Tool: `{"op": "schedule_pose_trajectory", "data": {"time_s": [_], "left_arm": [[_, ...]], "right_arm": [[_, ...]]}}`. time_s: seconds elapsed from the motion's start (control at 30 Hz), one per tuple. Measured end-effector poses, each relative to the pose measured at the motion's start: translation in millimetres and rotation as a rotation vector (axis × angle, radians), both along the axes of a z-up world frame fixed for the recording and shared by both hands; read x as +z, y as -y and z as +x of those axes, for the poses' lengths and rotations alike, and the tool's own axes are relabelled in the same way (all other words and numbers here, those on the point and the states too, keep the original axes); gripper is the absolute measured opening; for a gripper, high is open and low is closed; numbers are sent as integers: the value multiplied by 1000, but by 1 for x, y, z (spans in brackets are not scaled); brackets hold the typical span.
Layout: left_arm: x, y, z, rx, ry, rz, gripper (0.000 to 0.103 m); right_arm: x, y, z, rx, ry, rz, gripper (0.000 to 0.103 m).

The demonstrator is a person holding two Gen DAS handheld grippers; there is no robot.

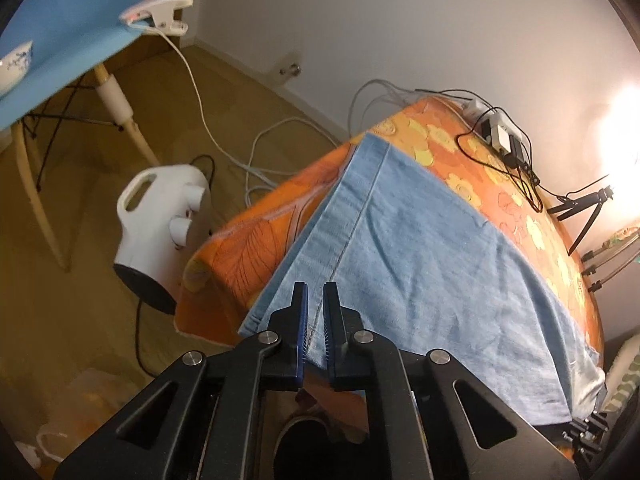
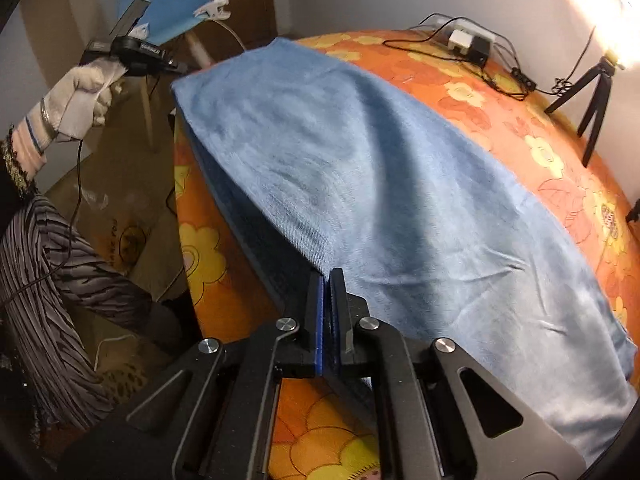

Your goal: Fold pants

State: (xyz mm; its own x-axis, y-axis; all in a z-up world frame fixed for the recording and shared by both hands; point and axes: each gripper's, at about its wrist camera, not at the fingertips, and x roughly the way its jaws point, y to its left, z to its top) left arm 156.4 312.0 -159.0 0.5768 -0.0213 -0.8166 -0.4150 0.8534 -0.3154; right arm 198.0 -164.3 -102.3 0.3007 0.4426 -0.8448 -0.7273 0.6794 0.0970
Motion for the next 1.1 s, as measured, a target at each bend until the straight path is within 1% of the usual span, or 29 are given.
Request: {"op": "schedule_pose_trajectory", "data": {"time_s": [0.07, 0.1, 0.13, 0.17, 0.2, 0.23, 0.37, 0.47, 0.53, 0.6, 0.67, 0.73, 0.77, 0.83, 0.87, 0.9, 0.97, 1.1], "left_arm": [[2, 0, -3, 9, 1, -8, 7], [2, -1, -4, 12, -2, -18, 9], [2, -2, -6, 22, -11, -27, 13], [0, -4, -7, 34, -26, -35, 30], [-2, -6, -8, 43, -32, -42, 44], [-4, -8, -10, 56, -40, -53, 45], [-15, -13, -9, 80, -85, -94, 45], [-20, -16, -5, 88, -67, -164, 45], [-23, -14, -2, 91, -62, -185, 44], [-23, -12, 0, 90, -62, -182, 43], [-22, -8, 0, 87, -61, -160, 42], [-20, -8, -1, 88, -54, -147, 36], [-18, -8, -2, 88, -45, -143, 29], [-18, -8, -2, 90, -31, -138, 22], [-18, -8, -1, 88, -28, -136, 16], [-19, -9, 0, 95, -21, -140, 8], [-19, -12, -1, 102, 4, -167, 8], [-14, -16, -3, 109, 27, -166, 7]], "right_arm": [[0, -7, -7, 36, 40, -50, 3], [-2, -11, -11, 56, 47, -71, 3], [-4, -14, -13, 69, 50, -84, 3], [-6, -17, -14, 78, 55, -96, 3], [-8, -19, -16, 86, 61, -111, 3], [-10, -20, -16, 89, 63, -115, 3], [-12, -17, -13, 79, 49, -106, 3], [-12, -17, -13, 79, 49, -106, 3], [-12, -17, -13, 79, 48, -107, 3], [-12, -17, -13, 79, 49, -110, 3], [-12, -17, -13, 77, 48, -108, 3], [-12, -17, -13, 79, 48, -108, 3], [-12, -17, -13, 79, 47, -108, 3], [-13, -17, -13, 76, 44, -108, 3], [-13, -17, -12, 75, 44, -108, 3], [-14, -18, -12, 73, 43, -109, 3], [-14, -19, -11, 67, 42, -112, 3], [-13, -18, -11, 61, 44, -117, 3]]}}
